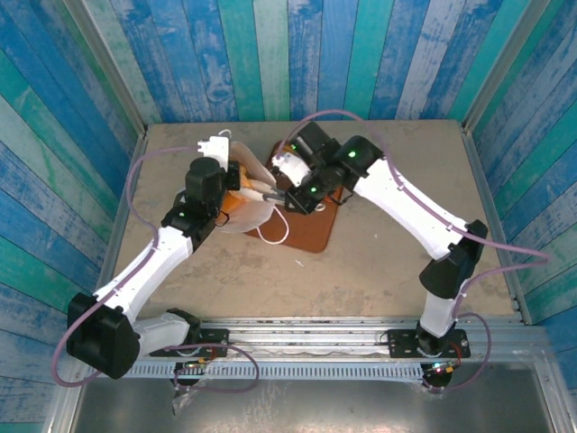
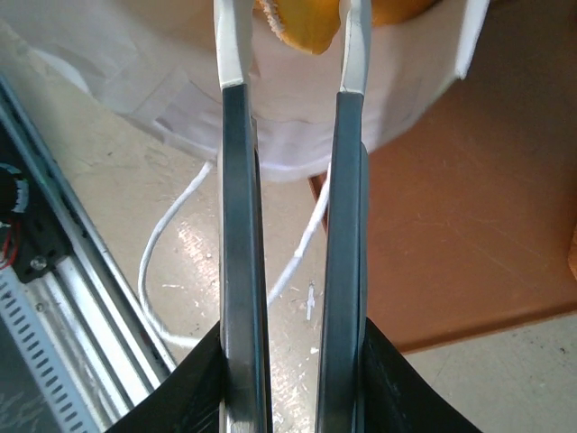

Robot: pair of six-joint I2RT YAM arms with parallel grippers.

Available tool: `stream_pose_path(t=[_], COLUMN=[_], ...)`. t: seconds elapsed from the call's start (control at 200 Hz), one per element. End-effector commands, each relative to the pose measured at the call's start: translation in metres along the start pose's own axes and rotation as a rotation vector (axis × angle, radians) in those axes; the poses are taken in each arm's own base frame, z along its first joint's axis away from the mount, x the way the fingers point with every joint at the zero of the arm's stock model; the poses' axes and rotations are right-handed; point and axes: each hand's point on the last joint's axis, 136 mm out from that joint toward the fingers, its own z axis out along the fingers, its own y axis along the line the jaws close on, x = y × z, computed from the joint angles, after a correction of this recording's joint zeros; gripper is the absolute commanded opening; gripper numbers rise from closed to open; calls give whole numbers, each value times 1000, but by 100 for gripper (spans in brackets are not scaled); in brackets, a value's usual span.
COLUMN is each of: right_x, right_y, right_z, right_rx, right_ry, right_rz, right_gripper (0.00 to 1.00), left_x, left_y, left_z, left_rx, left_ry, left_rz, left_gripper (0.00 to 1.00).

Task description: Take the fake bread out of the paper bag

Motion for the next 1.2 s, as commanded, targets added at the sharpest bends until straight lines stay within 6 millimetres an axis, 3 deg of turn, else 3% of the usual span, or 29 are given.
stream_pose_path(t=[0.0, 0.306, 0.531, 0.556, 0.661, 0.861, 1.197], right_x=[4, 29, 40, 41, 49, 72, 106], right_y=[6, -3, 5, -7, -17, -39, -58], right_z=[-15, -56, -87, -92, -98, -90, -39], right_rx=[-92, -168, -227, -204, -176, -146, -195], right_ry=[-34, -97, -175, -191, -201, -170, 26], right_rz=[4, 84, 98, 127, 166, 266, 383], right_gripper=[22, 22, 22, 22, 23, 23, 27], left_x=[-26, -24, -20, -20, -19, -23, -36], left_y=[9, 25, 28, 28, 28, 29, 25], left_z=[4, 7, 9, 9, 8, 1, -10], left_rx=[-37, -73, -79, -79, -78, -74, -31], left_ry=[-66, -52, -38, -37, -34, -47, -88], left_rz=[-11, -16, -13, -13, -9, -9, -29], left_gripper=[1, 0, 0, 0, 0, 0, 0])
